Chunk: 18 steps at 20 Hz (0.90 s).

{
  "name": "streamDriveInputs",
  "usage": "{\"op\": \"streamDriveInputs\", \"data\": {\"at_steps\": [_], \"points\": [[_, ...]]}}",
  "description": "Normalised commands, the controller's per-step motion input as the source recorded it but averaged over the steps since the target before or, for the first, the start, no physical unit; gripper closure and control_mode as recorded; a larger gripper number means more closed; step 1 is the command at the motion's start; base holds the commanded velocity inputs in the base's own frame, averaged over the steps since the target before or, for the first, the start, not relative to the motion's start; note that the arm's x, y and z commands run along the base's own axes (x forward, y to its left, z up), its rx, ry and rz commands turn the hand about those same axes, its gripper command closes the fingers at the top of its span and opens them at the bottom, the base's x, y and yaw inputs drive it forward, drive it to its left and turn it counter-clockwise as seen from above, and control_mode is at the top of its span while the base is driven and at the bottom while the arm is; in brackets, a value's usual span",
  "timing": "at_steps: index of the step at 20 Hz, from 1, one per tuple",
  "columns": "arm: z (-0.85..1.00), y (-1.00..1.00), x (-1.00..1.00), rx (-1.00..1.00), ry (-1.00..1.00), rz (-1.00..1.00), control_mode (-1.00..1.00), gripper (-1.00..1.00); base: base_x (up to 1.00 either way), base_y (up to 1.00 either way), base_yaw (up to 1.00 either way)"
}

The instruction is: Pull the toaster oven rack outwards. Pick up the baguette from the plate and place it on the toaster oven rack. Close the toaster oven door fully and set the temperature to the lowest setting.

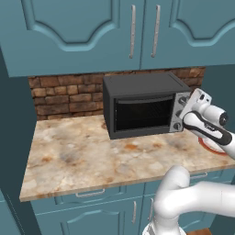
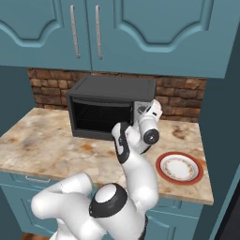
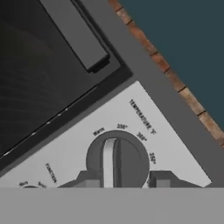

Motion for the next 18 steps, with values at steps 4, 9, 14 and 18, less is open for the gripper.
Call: {"op": "streamDriveInputs", "data": {"at_steps": [4, 9, 14, 18], "points": [[0.0, -0.12, -0.13, -0.34, 0.0, 0.13, -1.0, 1.0, 0.0, 0.0, 0.0], [0.0, -0.02, -0.09, -0.29, -0.05, 0.07, -1.0, 1.0, 0.0, 0.0, 0.0], [0.0, -0.06, -0.08, -0.32, -0.06, 0.02, -1.0, 1.0, 0.0, 0.0, 0.0], [0.0, -0.08, -0.15, -0.33, -0.05, 0.01, -1.0, 1.0, 0.0, 0.0, 0.0]]}}
